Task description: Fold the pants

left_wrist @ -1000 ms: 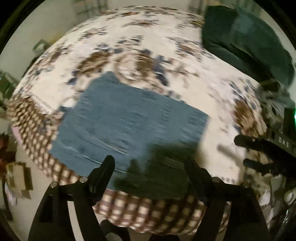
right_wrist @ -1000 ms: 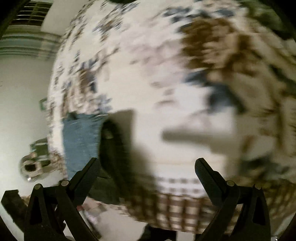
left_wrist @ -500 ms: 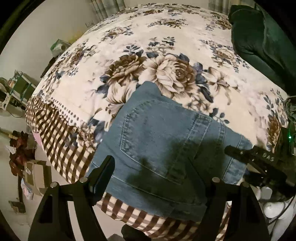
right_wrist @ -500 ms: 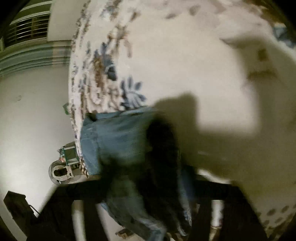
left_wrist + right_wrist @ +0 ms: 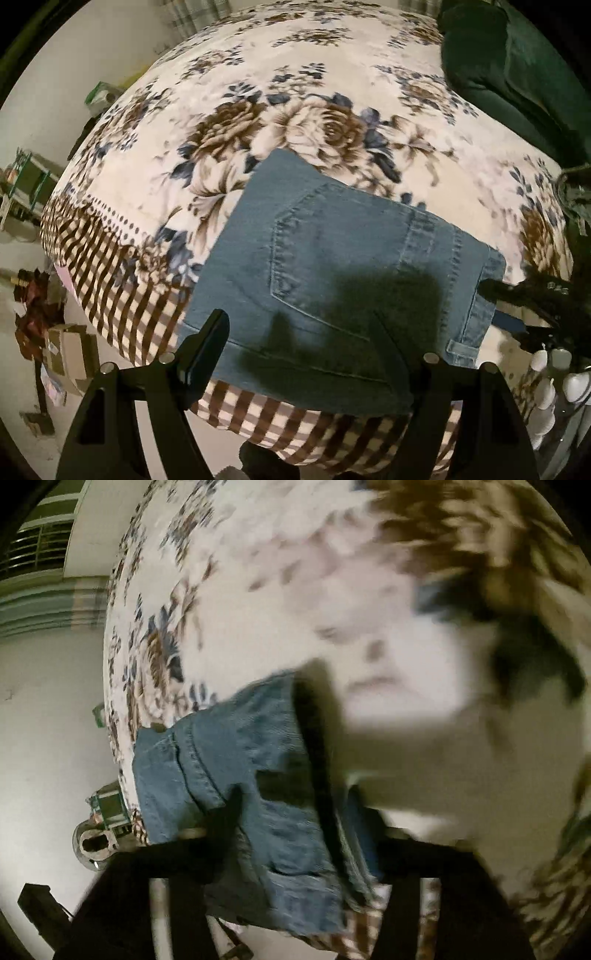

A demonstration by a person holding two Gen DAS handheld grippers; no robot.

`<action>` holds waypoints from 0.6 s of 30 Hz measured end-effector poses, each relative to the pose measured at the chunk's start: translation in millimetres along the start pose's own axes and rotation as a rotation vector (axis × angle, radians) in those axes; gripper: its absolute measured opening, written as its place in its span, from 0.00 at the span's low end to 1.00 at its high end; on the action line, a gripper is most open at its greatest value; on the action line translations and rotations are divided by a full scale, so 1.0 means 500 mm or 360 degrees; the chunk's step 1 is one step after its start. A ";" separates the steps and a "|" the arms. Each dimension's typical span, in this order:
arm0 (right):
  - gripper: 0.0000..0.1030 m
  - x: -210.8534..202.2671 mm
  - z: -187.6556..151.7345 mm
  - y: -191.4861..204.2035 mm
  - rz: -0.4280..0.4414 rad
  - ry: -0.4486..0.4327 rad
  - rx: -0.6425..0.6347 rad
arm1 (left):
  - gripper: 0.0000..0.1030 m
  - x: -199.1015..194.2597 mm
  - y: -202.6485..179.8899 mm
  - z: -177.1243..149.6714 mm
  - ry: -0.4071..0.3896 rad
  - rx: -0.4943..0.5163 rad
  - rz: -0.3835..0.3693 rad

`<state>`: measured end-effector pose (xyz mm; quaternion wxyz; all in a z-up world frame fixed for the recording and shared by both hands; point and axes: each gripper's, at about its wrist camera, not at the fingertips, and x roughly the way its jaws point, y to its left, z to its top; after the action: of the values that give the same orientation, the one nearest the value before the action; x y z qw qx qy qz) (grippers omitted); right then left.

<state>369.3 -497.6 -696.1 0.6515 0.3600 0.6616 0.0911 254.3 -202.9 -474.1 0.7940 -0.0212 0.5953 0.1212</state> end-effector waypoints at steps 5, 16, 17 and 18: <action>0.65 0.000 -0.062 -0.062 0.0073 0.0131 0.0061 | 0.74 0.000 -0.033 -0.018 0.0017 0.0056 0.0006; 0.48 0.066 -0.141 -0.068 0.0122 0.0100 -0.0032 | 0.74 -0.033 -0.116 -0.094 0.0013 0.0180 -0.0026; 0.37 0.065 -0.145 -0.068 0.0100 0.0087 -0.0061 | 0.74 -0.039 -0.123 -0.099 0.0008 0.0193 -0.0040; 0.31 0.065 -0.149 -0.069 0.0083 0.0082 -0.0075 | 0.74 -0.043 -0.129 -0.103 0.0005 0.0204 -0.0052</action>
<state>291.3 -477.2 -732.4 0.6398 0.3592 0.6663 0.1328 214.0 -278.0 -475.7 0.7947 0.0199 0.6027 0.0698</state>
